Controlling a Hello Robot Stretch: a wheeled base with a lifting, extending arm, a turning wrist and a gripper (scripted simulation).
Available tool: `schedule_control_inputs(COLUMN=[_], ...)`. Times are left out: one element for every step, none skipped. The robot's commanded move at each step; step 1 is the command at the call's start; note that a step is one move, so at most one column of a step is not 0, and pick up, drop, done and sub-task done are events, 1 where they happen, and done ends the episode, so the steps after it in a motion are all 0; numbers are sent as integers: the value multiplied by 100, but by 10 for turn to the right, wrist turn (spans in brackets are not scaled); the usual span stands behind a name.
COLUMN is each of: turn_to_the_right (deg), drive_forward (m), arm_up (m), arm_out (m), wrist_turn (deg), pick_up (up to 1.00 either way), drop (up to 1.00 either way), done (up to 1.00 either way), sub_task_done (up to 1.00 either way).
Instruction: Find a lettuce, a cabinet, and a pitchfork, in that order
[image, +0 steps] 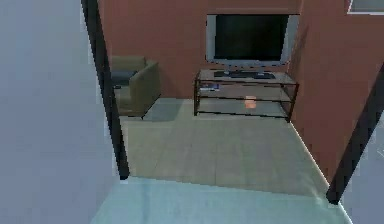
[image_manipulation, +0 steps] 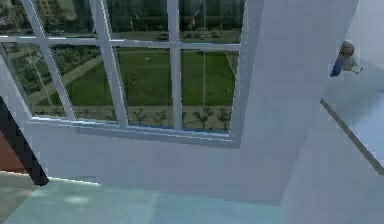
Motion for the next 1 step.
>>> schedule_control_inputs(turn_to_the_right=[0], drive_forward=[100], arm_up=[0], arm_out=[0], wrist_turn=[0], pick_up=[0], drop=[0], done=[0], sub_task_done=[0])
